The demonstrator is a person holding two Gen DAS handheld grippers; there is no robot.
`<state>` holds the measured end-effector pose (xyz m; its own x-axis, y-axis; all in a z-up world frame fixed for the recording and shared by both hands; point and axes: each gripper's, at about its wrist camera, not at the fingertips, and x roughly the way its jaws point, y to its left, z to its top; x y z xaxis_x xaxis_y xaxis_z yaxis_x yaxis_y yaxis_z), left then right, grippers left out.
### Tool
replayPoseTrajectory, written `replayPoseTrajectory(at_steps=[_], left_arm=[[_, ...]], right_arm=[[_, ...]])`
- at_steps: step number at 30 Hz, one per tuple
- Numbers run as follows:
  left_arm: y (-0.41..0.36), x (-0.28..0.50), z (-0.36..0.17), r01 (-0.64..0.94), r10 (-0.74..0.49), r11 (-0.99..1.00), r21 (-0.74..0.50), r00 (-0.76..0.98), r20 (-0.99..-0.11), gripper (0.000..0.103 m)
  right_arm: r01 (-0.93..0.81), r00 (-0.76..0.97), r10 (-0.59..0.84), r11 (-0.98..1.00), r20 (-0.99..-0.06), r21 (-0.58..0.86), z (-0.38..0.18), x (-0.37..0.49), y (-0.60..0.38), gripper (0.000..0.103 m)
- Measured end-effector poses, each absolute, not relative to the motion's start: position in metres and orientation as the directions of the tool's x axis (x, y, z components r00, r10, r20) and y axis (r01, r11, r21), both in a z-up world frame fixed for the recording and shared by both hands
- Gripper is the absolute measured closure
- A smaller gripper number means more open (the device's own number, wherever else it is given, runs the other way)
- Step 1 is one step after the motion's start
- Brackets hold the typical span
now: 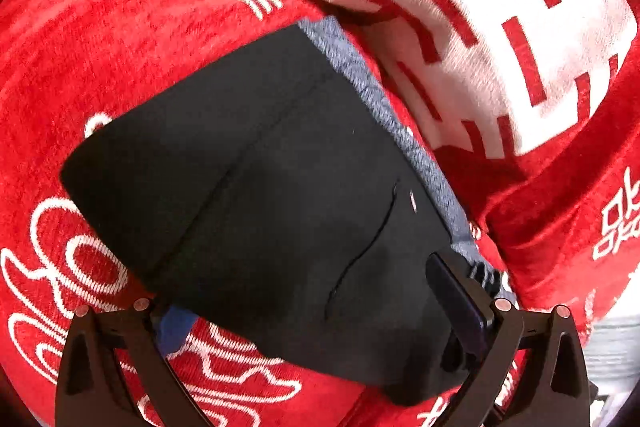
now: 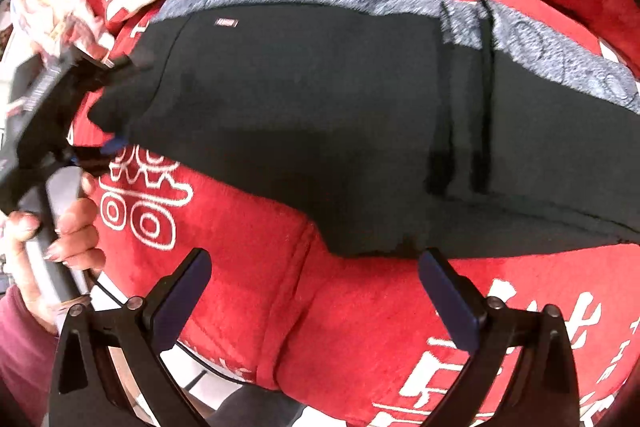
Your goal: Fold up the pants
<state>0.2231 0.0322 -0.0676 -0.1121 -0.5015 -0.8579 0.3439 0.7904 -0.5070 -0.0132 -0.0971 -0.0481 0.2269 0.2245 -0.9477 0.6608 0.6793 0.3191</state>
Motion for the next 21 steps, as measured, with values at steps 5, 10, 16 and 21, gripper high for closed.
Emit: replayPoseTrajectory(at_steps=[5, 10, 16, 21], left_arm=[[0.018, 0.213, -0.06, 0.467, -0.316, 0.843, -0.267, 0.027, -0.948, 0.061], [-0.009, 0.174, -0.042, 0.709, -0.223, 0.705, 0.017, 0.244, -0.944, 0.066], [-0.031, 0.09, -0.048, 0.808, -0.239, 0.339, 0.482, 0.569, -0.786, 0.066], [-0.027, 0.085, -0.05, 0.795, -0.249, 0.275, 0.541, 0.603, -0.758, 0.066]], right_arm=[[0.661, 0.243, 0.192, 0.685, -0.951, 0.307, -0.037, -0.009, -0.116, 0.0], [0.658, 0.292, 0.178, 0.676, -0.94, 0.332, -0.019, 0.007, -0.149, 0.0], [0.566, 0.329, 0.204, 0.74, -0.922, 0.365, 0.012, 0.066, -0.171, 0.0], [0.448, 0.34, 0.381, 0.738, -0.86, 0.504, 0.027, 0.144, -0.168, 0.0]])
